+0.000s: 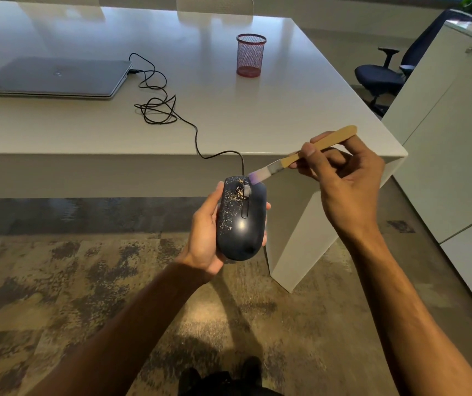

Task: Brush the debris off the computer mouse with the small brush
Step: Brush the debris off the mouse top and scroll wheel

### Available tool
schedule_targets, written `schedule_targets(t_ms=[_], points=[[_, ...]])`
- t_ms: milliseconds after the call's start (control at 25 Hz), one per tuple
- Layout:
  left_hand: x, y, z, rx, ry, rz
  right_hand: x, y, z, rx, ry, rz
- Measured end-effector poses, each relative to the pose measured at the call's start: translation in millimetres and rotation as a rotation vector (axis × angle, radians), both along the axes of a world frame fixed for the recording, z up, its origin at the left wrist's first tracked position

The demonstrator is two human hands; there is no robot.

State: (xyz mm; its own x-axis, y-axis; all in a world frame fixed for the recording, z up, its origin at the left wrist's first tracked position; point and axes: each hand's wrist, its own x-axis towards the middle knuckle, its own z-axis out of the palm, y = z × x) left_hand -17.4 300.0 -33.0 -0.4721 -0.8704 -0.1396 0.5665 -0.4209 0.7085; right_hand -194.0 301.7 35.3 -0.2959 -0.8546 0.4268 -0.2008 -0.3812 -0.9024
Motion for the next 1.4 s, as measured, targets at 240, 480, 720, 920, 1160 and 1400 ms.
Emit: schedule_targets(t_ms=[240, 480, 720, 920, 1160, 1400], points=[[1.1, -0.5, -1.3, 0.003, -0.043, 0.082, 6.6, 20.8, 7.2, -0.158, 0.007, 0.031], [-1.7, -1.6, -0.4, -0.067, -0.114, 0.148, 23.8, 58.8, 2.3, -0.253, 0.247, 0.238], [-3.0, -0.1, -0.1, -0.046, -0.131, 0.173, 31.3, 64.4, -7.7, -0.290, 0.362, 0.149], [-2.8, 0.8, 0.4, -0.040, -0.101, 0.171, 24.7, 59.9, -9.0, -0.303, 0.341, 0.042], [-0.9, 0.3, -5.9, -0.009, -0.112, 0.168, 17.7, 57.1, -2.0, -0.315, 0.234, -0.013], [-3.9, 5.9, 2.1, -0.013, -0.117, 0.152, 27.4, 56.0, 1.8, -0.232, 0.258, 0.212]])
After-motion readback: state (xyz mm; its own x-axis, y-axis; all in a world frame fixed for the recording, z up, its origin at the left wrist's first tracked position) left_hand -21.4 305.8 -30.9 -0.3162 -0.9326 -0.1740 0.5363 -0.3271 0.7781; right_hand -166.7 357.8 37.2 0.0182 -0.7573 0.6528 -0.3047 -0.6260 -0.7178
